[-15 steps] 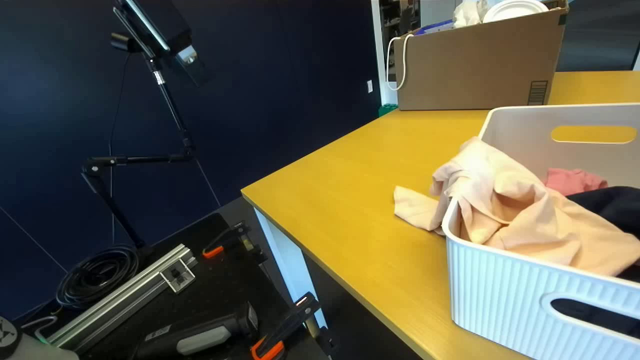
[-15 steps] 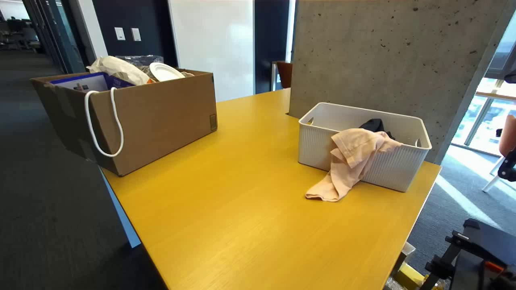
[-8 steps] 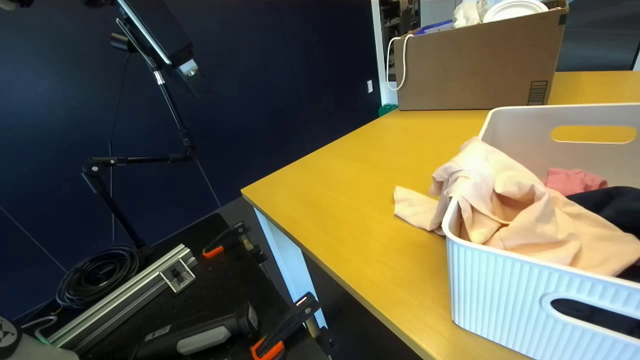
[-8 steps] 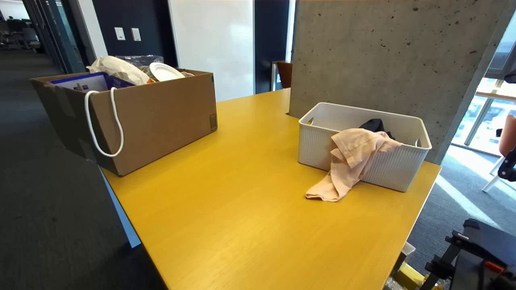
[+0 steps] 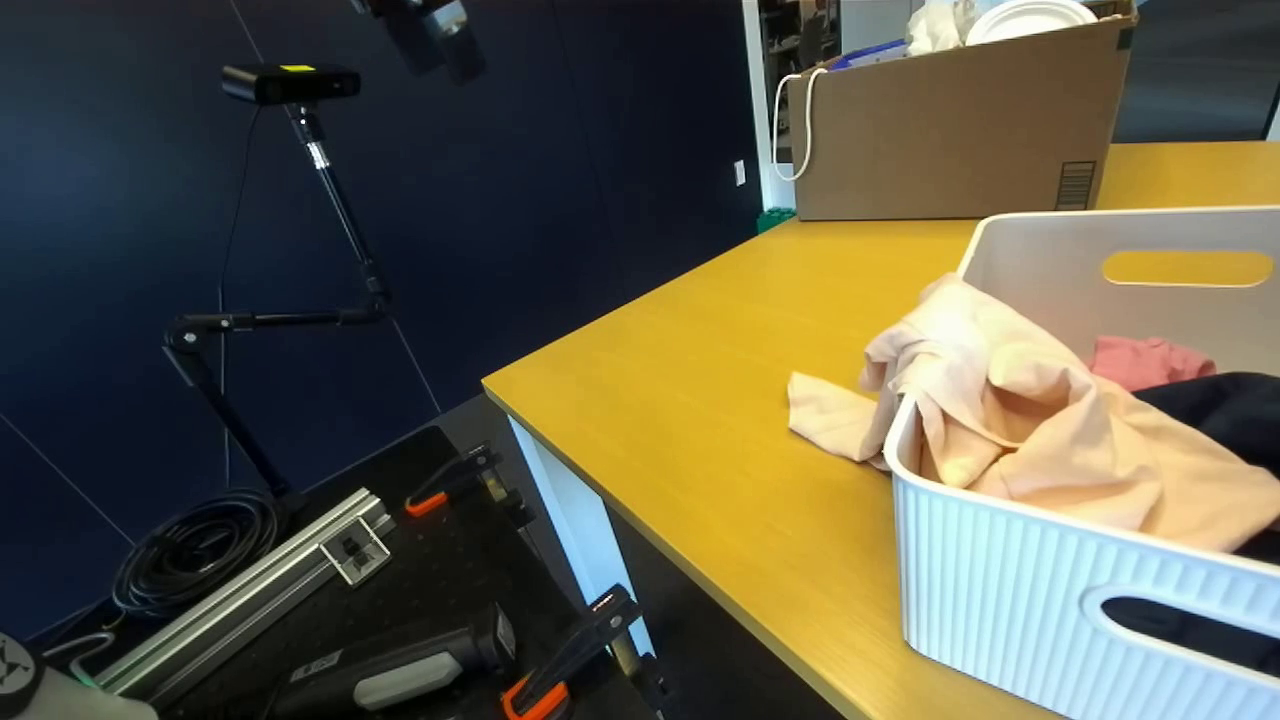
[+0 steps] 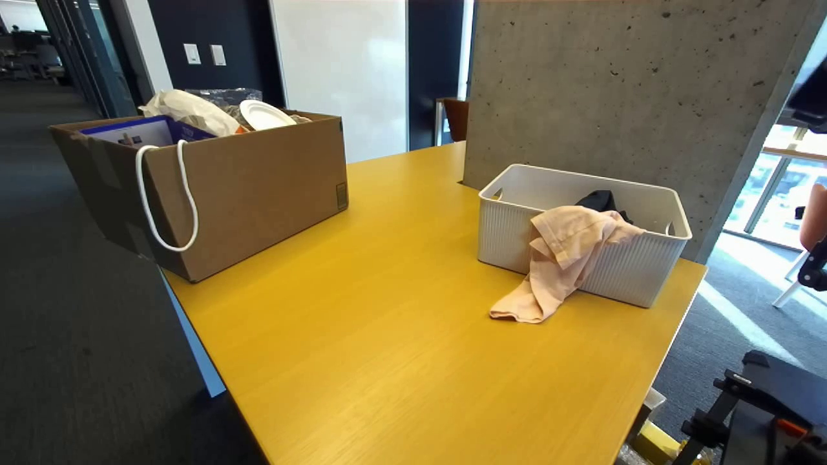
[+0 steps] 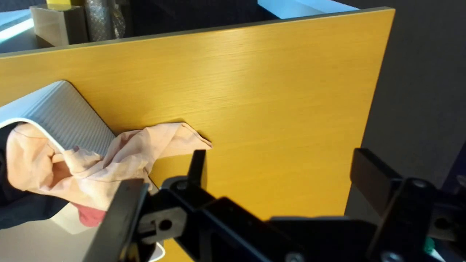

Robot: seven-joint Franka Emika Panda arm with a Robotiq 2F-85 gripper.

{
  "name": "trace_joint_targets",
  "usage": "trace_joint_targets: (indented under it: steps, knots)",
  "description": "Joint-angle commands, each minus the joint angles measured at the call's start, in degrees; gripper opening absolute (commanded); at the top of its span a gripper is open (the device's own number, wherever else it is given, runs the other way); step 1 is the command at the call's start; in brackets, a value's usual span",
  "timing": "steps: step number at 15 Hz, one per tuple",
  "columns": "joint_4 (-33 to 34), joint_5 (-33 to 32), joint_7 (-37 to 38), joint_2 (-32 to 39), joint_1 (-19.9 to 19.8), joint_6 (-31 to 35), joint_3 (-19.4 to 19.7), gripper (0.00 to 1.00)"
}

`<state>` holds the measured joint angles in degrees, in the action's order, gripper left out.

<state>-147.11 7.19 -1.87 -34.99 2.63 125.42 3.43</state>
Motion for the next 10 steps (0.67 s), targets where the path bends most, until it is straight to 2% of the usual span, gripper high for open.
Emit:
trace_joint_targets:
  steps: [1,3,6,10]
  knots:
    - [11.8,5.7,1.3,14.6,0.6,-5.4,1.5,1.0]
    - [15.7,5.5,6.1,21.7,-1.3,-4.5,0.1,1.0]
    - [23.3,5.2,11.4,32.7,-3.1,-5.4,0.6,1.0]
    - [28.0,5.6,18.3,41.8,-5.3,-6.2,1.3,1.0]
